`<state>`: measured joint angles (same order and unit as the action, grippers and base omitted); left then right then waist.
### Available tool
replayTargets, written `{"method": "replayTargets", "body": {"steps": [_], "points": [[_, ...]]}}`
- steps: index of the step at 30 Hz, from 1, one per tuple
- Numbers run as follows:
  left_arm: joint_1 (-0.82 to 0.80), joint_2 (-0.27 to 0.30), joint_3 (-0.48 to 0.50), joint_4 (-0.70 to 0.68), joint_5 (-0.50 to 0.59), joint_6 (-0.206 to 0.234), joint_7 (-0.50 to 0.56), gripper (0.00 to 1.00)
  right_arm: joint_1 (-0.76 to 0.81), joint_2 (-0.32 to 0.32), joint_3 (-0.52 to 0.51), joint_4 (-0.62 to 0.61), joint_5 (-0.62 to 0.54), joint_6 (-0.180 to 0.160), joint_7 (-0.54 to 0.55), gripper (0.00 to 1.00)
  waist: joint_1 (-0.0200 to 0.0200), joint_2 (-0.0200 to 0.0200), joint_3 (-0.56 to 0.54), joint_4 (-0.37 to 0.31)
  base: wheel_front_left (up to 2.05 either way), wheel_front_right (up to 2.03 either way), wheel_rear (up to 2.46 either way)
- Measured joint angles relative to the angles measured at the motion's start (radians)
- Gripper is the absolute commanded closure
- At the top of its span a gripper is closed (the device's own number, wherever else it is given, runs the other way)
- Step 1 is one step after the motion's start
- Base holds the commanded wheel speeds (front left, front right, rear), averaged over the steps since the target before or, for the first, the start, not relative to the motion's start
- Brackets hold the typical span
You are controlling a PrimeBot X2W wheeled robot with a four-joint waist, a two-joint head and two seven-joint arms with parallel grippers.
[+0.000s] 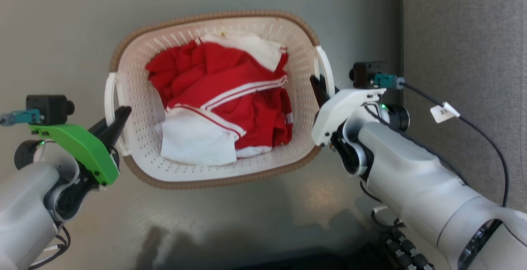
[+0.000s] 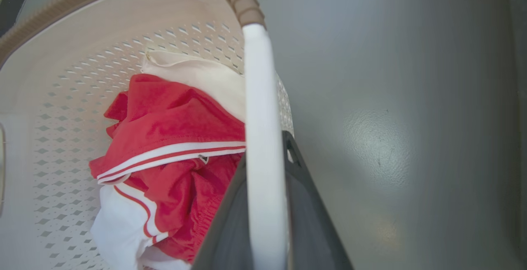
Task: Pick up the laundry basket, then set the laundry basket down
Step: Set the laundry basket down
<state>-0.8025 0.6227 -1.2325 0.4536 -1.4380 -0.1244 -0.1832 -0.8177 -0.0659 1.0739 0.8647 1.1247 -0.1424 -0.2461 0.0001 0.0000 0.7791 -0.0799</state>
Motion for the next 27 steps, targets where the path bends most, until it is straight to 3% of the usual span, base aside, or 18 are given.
{"method": "replayTargets", "body": {"steps": [27], "points": [[-0.084, 0.04, -0.001, -0.058, 0.066, 0.0, -0.065, 1.0, -0.039, 0.002, -0.137, -0.025, -0.134, 0.002, -0.002, 1.0, 0.0, 0.0, 0.198, 0.003, 0.0, 0.0, 0.0]]}}
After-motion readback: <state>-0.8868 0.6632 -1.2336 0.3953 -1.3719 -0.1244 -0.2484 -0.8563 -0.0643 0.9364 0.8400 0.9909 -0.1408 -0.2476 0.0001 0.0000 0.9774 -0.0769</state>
